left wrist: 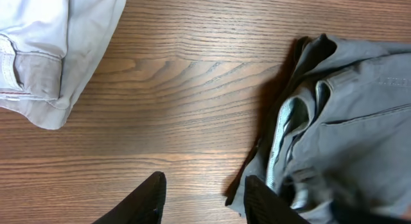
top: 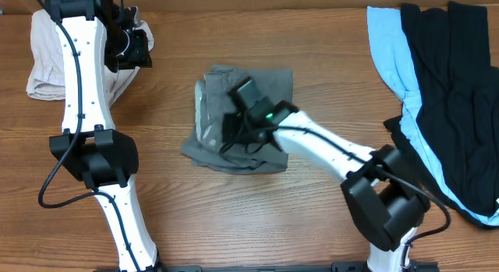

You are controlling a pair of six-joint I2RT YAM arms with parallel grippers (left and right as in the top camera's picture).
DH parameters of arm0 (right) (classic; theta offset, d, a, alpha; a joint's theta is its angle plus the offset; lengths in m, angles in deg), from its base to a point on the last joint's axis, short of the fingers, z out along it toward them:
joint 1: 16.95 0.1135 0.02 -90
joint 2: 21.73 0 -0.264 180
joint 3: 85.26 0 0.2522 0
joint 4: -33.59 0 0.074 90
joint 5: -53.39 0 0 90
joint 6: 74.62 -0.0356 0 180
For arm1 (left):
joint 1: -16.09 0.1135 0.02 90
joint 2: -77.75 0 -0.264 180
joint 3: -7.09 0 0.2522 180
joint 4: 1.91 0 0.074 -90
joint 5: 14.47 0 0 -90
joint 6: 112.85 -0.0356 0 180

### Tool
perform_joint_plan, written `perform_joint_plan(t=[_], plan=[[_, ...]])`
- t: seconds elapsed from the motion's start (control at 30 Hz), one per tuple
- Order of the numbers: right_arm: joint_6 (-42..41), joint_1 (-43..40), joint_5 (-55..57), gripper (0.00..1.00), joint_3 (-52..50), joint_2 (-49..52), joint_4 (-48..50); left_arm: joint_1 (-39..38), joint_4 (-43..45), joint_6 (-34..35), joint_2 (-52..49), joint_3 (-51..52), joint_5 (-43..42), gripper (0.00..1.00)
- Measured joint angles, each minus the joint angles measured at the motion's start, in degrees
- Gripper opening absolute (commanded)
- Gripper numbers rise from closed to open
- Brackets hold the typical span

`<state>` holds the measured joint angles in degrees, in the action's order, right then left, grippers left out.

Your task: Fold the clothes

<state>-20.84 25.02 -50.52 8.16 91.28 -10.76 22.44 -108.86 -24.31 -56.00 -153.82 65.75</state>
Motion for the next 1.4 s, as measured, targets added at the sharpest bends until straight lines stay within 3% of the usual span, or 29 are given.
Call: perform_joint_plan(t=[0.4,0.5,0.53,0.57,0.67,0.73,0.87,1.1,1.4], plan=[[0.3,3.8,-3.3,0.07,0.0,0.9,-1.9,0.0,1.1,0.0,0.0,0.2,-0.5,0.38],[0.4,3.1,-3.7,0.19,0.1,1.2,-1.7,-0.2,1.5,0.0,0.0,0.8,-1.6,0.36],[0.5,2.5,-3.9,0.28,0.4,1.2,-2.2,-0.3,1.5,0.0,0.0,1.1,-2.0,0.37],[0.7,1.7,-4.1,0.33,1.0,1.2,-2.9,-0.3,1.6,0.0,0.0,1.6,-2.4,0.45],[1.4,-2.5,-4.3,0.62,3.5,0.6,-6.6,-0.5,1.6,-0.2,0.0,3.3,-4.1,0.66],[2.3,-6.3,-4.3,0.73,5.6,-1.0,-10.1,-0.8,1.5,-0.7,0.0,4.8,-5.2,0.72],[4.7,-13.7,-4.0,0.83,10.2,-5.9,-15.5,-1.7,1.6,-2.0,0.0,9.1,-7.5,0.74],[9.0,-23.7,-4.1,0.91,12.6,-11.3,-23.0,-6.1,4.9,-6.3,0.0,21.0,-9.8,0.82],[13.0,-29.9,-4.0,0.91,12.6,-11.0,-26.0,-11.2,18.2,-9.9,-0.1,37.6,-11.4,0.85]])
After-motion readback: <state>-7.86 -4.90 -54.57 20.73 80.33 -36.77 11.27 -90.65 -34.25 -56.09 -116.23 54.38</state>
